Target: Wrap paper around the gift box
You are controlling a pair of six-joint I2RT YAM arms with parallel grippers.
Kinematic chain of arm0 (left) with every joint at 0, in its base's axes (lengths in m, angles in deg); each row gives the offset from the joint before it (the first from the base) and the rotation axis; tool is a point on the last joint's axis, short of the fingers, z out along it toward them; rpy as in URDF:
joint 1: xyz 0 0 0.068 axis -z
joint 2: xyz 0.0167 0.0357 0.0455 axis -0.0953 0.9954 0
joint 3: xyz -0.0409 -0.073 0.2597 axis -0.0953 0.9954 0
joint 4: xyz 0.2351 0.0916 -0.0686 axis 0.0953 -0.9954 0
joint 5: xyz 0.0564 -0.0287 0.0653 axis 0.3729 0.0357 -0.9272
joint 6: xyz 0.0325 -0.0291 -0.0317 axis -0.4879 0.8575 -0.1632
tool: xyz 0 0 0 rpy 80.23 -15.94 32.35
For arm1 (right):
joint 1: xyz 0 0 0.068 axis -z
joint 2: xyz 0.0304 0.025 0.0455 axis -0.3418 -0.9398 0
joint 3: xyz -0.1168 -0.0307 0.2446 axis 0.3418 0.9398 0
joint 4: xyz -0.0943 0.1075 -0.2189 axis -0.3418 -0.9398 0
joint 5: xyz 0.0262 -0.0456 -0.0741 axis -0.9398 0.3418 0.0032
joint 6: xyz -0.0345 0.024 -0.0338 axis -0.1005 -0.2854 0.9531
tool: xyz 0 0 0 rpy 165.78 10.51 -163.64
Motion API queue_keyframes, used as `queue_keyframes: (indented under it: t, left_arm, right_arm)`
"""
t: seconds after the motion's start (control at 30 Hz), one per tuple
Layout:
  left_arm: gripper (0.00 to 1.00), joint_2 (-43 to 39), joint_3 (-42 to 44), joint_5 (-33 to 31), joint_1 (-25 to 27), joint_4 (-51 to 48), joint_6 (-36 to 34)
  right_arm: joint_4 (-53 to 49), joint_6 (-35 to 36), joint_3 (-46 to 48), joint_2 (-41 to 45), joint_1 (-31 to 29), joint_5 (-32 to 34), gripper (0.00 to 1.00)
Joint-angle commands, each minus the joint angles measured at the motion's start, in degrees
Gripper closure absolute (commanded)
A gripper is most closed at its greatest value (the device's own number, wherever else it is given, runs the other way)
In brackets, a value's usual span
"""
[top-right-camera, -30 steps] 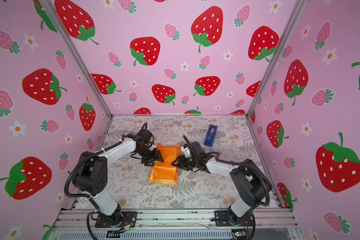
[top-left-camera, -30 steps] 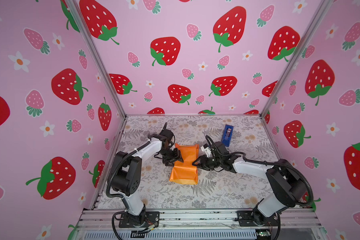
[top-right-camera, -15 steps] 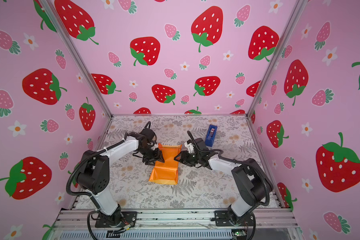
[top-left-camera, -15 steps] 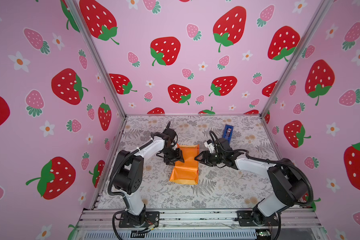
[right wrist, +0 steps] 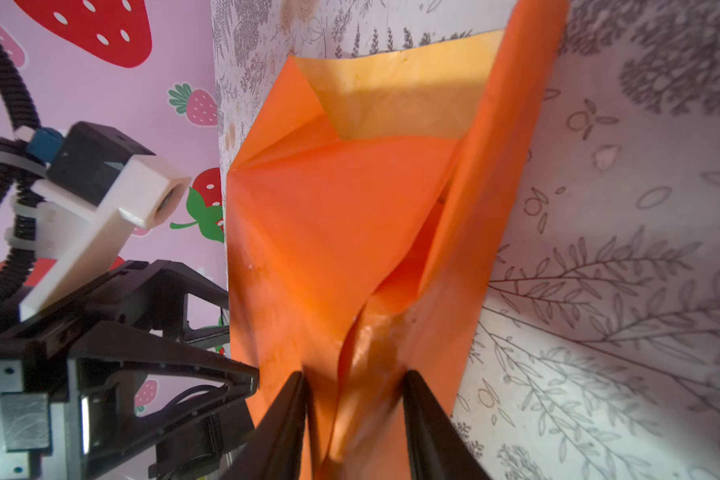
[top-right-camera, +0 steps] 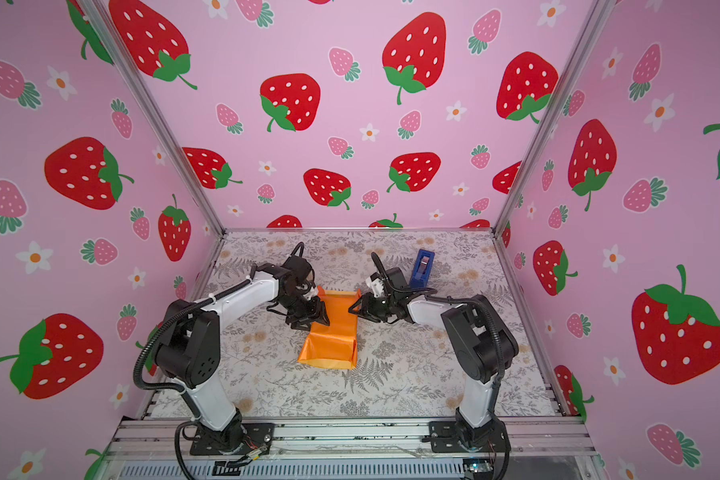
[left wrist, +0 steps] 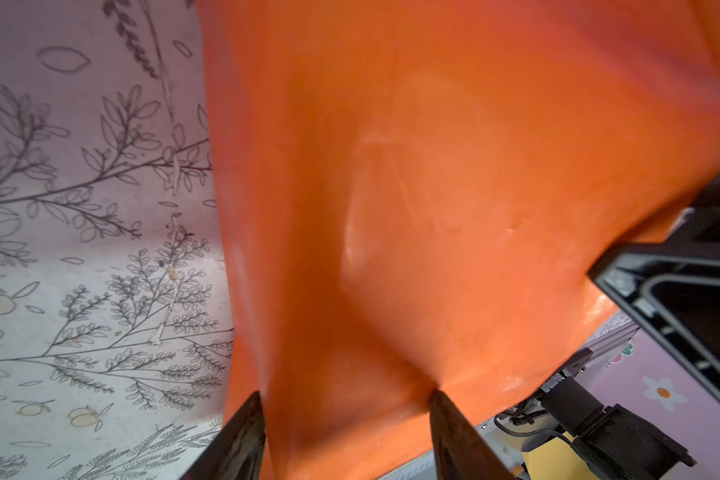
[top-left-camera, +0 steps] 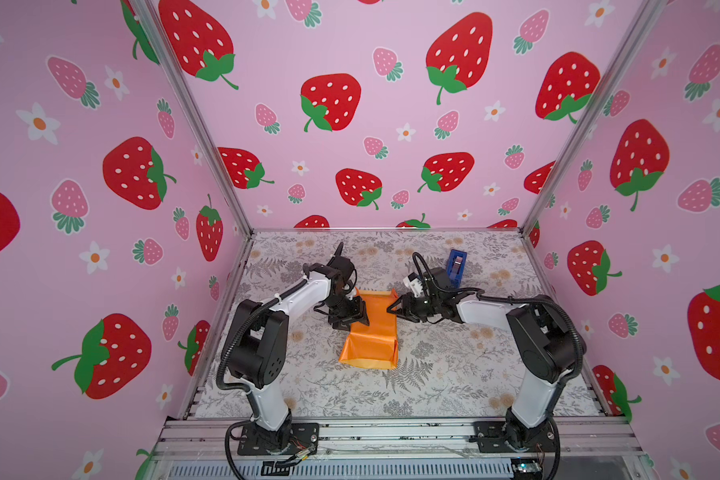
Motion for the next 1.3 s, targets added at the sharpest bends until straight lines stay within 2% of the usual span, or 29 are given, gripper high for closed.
queue_keyframes:
  t: [0.0, 0.27, 0.57, 1.0, 1.1, 1.27]
  left_arm:
    - [0.36, 1.54, -1.68, -2.95, 0.53, -4.82, -2.28]
    - [0.34, 2.3, -6.41, 0.4, -2.08, -4.17, -4.14]
    - [0.35, 10.13, -13.11, 5.85, -4.15, -3.89, -8.43]
    - [0.4, 19.53, -25.9, 12.81, -0.77, -9.63, -19.29]
    - [0.4, 19.06, -26.6, 11.81, -0.38, -9.75, -19.75]
    - [0.39, 15.02, -26.53, 1.14, -1.18, -11.18, -19.23]
  right_arm:
    - [-0.39, 0.54, 0.14, -0.02, 0.13, 0.13, 0.63]
    - [0.43, -0.24, 2.22, 1.14, 0.13, 0.8, 0.69]
    - [3.23, -3.43, 5.5, 4.08, -0.22, 1.64, 0.69]
    - [14.79, -17.95, 18.07, 14.09, -3.0, 7.11, 0.7]
    - [15.86, -20.46, 20.17, 14.83, -3.47, 8.99, 0.69]
    - [15.26, -21.89, 20.55, 13.82, -3.43, 9.53, 0.69]
